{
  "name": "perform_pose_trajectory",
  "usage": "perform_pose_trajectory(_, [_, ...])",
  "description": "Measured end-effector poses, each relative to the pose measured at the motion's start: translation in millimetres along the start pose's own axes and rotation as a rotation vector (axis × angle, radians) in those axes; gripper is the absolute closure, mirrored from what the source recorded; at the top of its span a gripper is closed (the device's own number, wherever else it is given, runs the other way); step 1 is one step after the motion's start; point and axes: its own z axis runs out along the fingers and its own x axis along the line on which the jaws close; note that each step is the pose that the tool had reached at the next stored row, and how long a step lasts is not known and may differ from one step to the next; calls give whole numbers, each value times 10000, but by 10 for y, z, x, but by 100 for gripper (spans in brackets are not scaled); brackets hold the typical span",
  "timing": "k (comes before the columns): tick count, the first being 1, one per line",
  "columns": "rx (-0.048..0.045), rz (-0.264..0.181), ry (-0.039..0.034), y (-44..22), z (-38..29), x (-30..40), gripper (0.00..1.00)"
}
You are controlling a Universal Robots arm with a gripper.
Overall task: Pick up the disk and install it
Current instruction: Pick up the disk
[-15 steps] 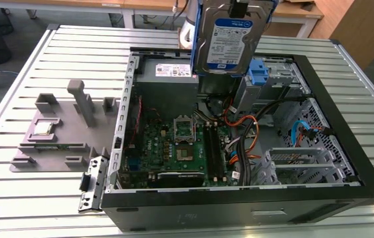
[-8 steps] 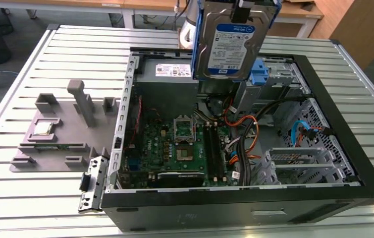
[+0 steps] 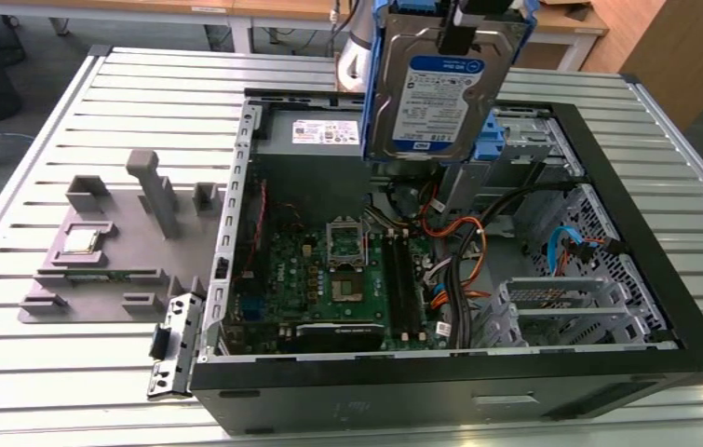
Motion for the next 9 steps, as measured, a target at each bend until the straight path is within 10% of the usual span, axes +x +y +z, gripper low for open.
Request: perform_pose_trajectory(9, [0,0,1,-4,-13,213,65])
